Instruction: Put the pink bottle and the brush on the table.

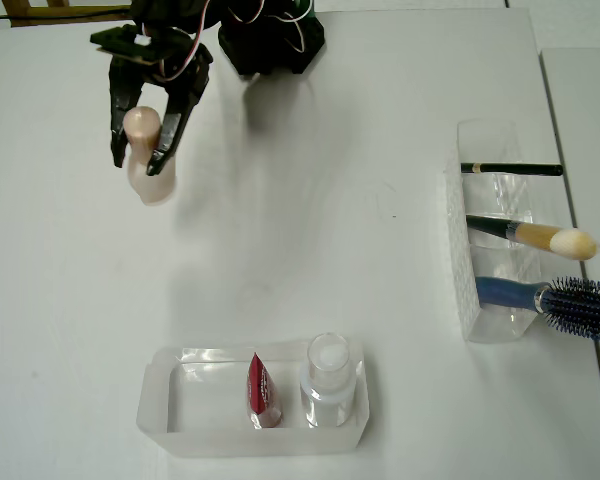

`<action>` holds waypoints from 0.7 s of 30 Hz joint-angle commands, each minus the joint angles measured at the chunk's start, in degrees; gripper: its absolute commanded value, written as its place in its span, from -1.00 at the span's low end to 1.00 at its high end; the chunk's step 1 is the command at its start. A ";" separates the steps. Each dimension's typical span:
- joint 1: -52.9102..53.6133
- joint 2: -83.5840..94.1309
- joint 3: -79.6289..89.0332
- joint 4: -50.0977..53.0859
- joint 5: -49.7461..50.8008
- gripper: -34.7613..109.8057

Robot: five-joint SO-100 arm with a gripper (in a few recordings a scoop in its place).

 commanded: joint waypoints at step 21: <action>35.95 12.22 18.72 -5.01 -4.48 -0.52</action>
